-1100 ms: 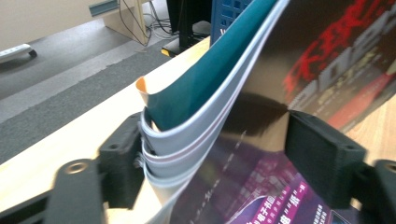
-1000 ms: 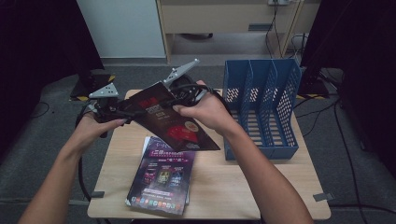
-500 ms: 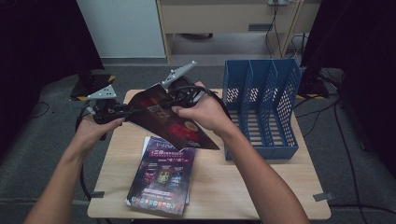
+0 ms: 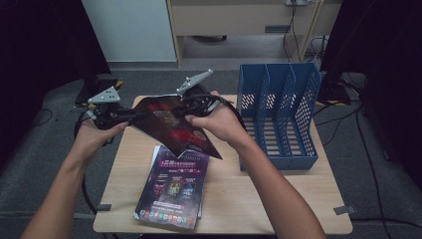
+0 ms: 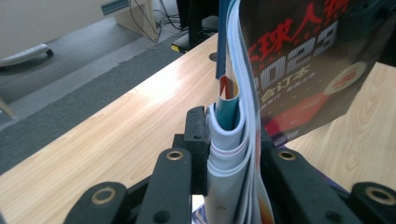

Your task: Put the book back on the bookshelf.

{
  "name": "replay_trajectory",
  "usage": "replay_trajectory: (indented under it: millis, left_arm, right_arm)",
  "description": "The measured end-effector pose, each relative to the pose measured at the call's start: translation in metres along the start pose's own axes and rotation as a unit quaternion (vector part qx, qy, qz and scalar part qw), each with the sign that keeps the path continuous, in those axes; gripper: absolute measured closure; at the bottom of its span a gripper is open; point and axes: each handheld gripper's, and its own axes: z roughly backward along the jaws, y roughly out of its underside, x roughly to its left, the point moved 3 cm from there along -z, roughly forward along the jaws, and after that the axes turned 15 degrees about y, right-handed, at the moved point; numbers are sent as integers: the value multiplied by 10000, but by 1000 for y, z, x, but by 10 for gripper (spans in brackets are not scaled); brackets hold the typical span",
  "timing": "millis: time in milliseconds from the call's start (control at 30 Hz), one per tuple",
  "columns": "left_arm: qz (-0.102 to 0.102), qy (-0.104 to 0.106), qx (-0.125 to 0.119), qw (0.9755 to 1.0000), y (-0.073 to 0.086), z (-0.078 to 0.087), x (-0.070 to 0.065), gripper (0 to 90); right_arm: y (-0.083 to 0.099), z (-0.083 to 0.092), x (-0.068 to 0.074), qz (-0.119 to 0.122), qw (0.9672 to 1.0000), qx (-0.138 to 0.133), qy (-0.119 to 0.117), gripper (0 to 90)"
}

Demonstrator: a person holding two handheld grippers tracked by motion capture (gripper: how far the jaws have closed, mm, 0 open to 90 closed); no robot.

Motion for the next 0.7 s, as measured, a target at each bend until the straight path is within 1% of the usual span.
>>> replay_trajectory:
  millis: [133, 167, 200, 233, 367, 400, 500, 567, 633, 700]
  left_arm:
    - [-52, -15, 65, 10000, -4, 1, -2, 766]
    - [-102, -55, 100, 9999, -6, 1, -3, 767]
    - [-102, -55, 100, 9999, -6, 1, -3, 767]
    - [-147, -85, 107, 9998, -8, 2, -4, 768]
    - [-258, -113, 209, 9994, -15, 2, -8, 772]
    - [-258, -113, 209, 9994, -15, 2, -8, 772]
    - [-352, -170, 275, 9989, -18, 1, -12, 773]
    - [-368, -149, 273, 9988, -20, 0, -13, 774]
    - [-410, -148, 318, 9985, -22, -2, -15, 774]
    - [-413, -142, 337, 9985, -22, -3, -15, 775]
  right_arm:
    - [5, -1, -1, -33, 10000, 14, 5, 845]
    - [7, -1, -2, -106, 9999, 12, -7, 835]
    - [7, -1, -2, -106, 9999, 12, -7, 835]
    - [10, -2, -3, -143, 9999, 25, -8, 824]
    - [15, -3, -2, -147, 9999, 61, -8, 802]
    - [15, -3, -2, -147, 9999, 61, -8, 802]
    - [18, -3, -2, -203, 9998, 74, -24, 781]
    - [20, -3, -2, -199, 9998, 79, -28, 751]
    - [21, -1, 0, -149, 9998, 93, -10, 703]
    - [21, 0, 0, -153, 9999, 70, -4, 691]
